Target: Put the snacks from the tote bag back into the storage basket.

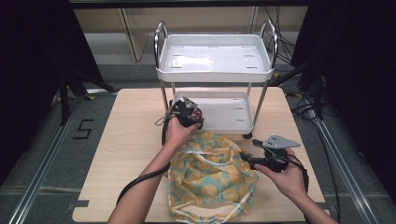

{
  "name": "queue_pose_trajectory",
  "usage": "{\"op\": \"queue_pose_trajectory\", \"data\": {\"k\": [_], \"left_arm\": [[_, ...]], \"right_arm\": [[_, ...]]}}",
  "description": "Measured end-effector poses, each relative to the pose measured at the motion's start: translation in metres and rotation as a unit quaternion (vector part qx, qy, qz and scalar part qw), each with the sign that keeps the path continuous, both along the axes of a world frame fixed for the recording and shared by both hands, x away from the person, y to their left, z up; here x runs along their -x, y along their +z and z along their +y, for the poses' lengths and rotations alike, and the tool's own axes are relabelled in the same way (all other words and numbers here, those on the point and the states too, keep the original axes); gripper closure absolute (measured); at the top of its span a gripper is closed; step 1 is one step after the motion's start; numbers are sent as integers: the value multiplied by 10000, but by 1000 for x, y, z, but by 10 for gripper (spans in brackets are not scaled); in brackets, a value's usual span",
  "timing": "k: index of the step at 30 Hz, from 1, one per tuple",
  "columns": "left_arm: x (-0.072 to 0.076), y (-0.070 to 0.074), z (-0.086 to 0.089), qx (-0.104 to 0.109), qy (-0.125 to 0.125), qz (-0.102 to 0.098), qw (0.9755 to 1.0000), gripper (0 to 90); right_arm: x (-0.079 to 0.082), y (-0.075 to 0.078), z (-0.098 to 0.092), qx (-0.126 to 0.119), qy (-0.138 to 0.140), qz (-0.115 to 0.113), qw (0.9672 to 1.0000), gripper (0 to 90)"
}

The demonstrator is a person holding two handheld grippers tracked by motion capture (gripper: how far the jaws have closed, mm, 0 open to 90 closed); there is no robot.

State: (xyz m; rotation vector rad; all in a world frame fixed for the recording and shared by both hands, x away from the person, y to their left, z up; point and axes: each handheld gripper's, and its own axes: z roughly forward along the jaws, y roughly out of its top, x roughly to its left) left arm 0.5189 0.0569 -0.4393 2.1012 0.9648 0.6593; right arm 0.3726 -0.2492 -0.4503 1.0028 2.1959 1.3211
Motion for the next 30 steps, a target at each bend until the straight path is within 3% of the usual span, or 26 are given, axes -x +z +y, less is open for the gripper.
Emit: {"op": "queue_pose_trajectory", "data": {"k": [1, 2, 4, 6, 8, 9, 12, 13, 15, 16, 17, 21, 27, 29, 30], "left_arm": [[0, 1, -1, 13, 66, -49, 10000, 212], [-2, 2, 0, -46, -65, -207, 9998, 210], [1, 6, -1, -32, 40, -133, 9999, 206], [1, 8, 0, -14, -68, -244, 9997, 206], [4, 12, 1, -64, -25, -183, 9998, 205], [3, 13, 2, -133, -29, -325, 9994, 205], [9, 18, 0, -21, -62, -300, 9995, 205], [9, 20, 1, -120, -56, -375, 9992, 206], [12, 21, 0, 94, -50, -369, 9993, 206], [13, 24, 2, -121, -66, -412, 9991, 207], [14, 24, 1, -27, -91, -380, 9992, 207], [17, 27, 3, -114, -108, -437, 9989, 209], [26, 32, 2, 61, -75, -380, 9992, 210], [28, 34, 4, -21, -186, -345, 9992, 210], [30, 33, 3, 150, -83, -335, 9993, 210]], "right_arm": [[0, 0, 0, 13, 7, -53, 10000, 278], [0, 0, 0, -10, -24, -22, 10000, 278], [-1, 0, -1, 15, 0, -54, 10000, 276], [0, 0, 0, 0, -12, -50, 10000, 276], [0, 0, 0, 14, 7, -53, 10000, 275], [0, 0, 0, -2, -1, 9, 10000, 275], [0, 0, 1, -2, -2, 7, 10000, 275], [0, 0, 1, 18, 9, -41, 10000, 275], [0, -1, 1, 6, -1, -50, 10000, 275], [0, 0, 1, 16, 5, -38, 10000, 275], [0, -1, 1, 19, 4, -43, 10000, 275], [0, 0, 0, 45, 26, -4, 10000, 274], [0, -1, 1, -5, -11, -15, 10000, 274], [0, -1, 0, 22, 1, -43, 10000, 274], [0, -1, 1, 14, -5, -47, 10000, 275]]}}
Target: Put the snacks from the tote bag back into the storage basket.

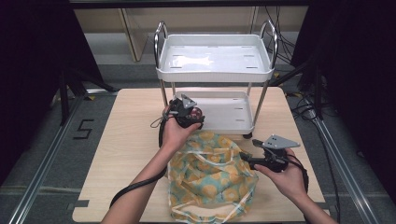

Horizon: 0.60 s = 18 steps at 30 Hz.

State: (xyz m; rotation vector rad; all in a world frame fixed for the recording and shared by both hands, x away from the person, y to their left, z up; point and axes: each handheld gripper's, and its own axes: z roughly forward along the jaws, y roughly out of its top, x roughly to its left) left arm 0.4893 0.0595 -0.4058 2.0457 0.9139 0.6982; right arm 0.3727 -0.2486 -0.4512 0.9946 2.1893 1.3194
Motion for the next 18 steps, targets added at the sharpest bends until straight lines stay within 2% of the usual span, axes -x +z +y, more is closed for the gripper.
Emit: {"op": "queue_pose_trajectory", "data": {"k": [2, 3, 4, 6, 7, 8, 9, 10, 11, 12, 13, 15, 16, 17, 18], "left_arm": [[1, 2, 1, -53, 6, -23, 10000, 210], [3, 2, 1, 17, 35, 17, 10000, 210], [3, 4, 3, -107, -53, -2, 9999, 210], [7, 4, 2, -23, -6, 13, 10000, 211], [7, 6, 4, -122, -108, -30, 9999, 211], [7, 6, 4, -122, -108, -30, 9999, 211], [10, 5, 1, 77, -28, 39, 10000, 211], [13, 6, 1, 113, 6, 200, 9997, 211], [16, 6, 1, 113, -8, 184, 9998, 211], [16, 8, 3, -30, -157, 209, 9997, 211], [17, 7, 2, 88, -51, 149, 9998, 211], [20, 7, 1, 209, -76, 170, 9996, 211], [21, 9, 4, 28, -157, 212, 9996, 211], [22, 7, 1, 258, -76, 146, 9995, 211], [23, 8, 2, 242, -92, 149, 9996, 211]], "right_arm": [[1, 1, 0, 21, 5, 65, 10000, 274], [0, 0, 0, 5, -4, -3, 10000, 274], [1, 0, 1, -41, -46, 39, 10000, 275], [1, 1, 0, -21, -29, 82, 10000, 274], [0, 1, 0, -9, -7, 46, 10000, 274], [0, 1, 0, -9, -7, 46, 10000, 274], [1, 1, 0, 6, -11, 62, 10000, 274], [0, 1, -1, 33, 22, 37, 10000, 275], [1, 1, 0, 16, -4, 71, 10000, 274], [1, 1, 0, 17, -6, 66, 10000, 274], [1, 1, 0, 11, -13, 79, 10000, 274], [1, 1, 0, 21, 2, 63, 10000, 274], [1, 1, 0, 16, -7, 74, 10000, 274], [0, 1, -1, 26, 10, 55, 10000, 274], [0, 1, -1, 31, 14, 42, 10000, 274]]}}
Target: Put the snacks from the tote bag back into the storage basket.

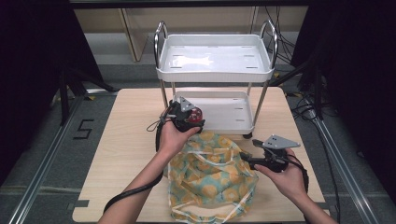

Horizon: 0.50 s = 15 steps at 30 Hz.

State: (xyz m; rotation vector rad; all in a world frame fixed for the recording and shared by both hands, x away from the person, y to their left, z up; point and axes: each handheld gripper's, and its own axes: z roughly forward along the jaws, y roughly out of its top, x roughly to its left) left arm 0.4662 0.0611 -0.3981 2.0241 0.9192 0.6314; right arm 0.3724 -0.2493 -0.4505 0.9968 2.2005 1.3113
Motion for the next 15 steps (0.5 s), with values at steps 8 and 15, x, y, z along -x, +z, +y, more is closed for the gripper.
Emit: {"op": "queue_pose_trajectory", "data": {"k": [8, 15], "left_arm": [[10, 1, 6, 57, -33, 26, 10000, 212], [21, 0, 11, 105, -52, 100, 9999, 212]], "right_arm": [[0, -1, 0, -37, -25, -57, 10000, 274], [0, 0, 1, -16, -26, -15, 10000, 274]]}}
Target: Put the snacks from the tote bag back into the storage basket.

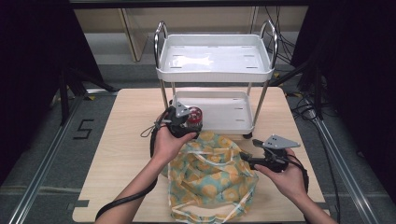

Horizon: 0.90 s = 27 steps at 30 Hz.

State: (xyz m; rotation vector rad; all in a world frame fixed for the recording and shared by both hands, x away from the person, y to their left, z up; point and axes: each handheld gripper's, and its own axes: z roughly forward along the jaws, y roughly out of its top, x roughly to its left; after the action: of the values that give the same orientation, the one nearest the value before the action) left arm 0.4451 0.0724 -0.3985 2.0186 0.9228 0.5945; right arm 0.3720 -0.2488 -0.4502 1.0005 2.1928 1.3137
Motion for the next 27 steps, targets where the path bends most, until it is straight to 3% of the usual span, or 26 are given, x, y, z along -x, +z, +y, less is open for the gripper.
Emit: {"op": "queue_pose_trajectory", "data": {"k": [27], "left_arm": [[30, -3, 14, -156, -271, -24, 9995, 213]], "right_arm": [[0, 0, 0, -40, 20, -22, 10000, 273]]}}
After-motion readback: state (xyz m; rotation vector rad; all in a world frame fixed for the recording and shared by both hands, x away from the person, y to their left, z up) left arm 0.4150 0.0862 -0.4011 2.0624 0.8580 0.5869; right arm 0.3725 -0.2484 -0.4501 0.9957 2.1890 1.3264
